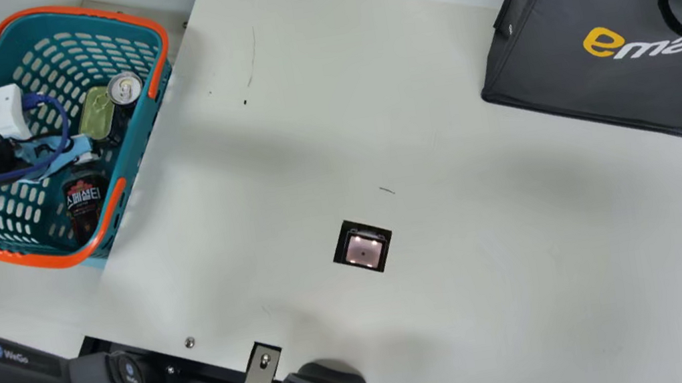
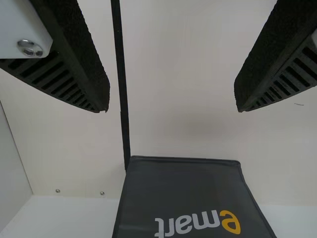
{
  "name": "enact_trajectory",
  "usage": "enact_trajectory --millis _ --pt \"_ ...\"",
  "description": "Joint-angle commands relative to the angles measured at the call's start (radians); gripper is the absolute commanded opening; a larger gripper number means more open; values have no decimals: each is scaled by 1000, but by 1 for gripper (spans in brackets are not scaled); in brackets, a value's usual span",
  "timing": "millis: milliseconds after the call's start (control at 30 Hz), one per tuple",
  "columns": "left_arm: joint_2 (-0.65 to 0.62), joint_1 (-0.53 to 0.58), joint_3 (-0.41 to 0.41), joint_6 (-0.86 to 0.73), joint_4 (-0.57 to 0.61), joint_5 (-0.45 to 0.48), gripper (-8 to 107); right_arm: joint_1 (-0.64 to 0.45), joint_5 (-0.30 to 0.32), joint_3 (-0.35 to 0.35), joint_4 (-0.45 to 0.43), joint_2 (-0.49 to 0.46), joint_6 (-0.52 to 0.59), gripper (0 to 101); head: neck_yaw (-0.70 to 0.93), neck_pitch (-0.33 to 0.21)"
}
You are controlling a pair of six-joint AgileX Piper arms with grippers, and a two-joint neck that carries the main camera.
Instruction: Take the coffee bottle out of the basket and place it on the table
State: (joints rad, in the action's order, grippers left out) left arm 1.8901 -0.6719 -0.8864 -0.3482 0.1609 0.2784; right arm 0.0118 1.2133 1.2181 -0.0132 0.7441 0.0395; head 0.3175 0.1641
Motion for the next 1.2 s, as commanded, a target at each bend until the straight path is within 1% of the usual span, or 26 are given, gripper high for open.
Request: enact_trajectory --millis 0,467,1167 --pt "13 3 -2 3 -2 -11 90 0 0 0 0 0 0 91 4 -26" --pt "119 4 -25 0 3 -81 90 0 1 0 0 0 0 91 4 -26" --pt "249 14 -71 -139 143 -142 90 0 0 0 0 0 0 91 4 -26"
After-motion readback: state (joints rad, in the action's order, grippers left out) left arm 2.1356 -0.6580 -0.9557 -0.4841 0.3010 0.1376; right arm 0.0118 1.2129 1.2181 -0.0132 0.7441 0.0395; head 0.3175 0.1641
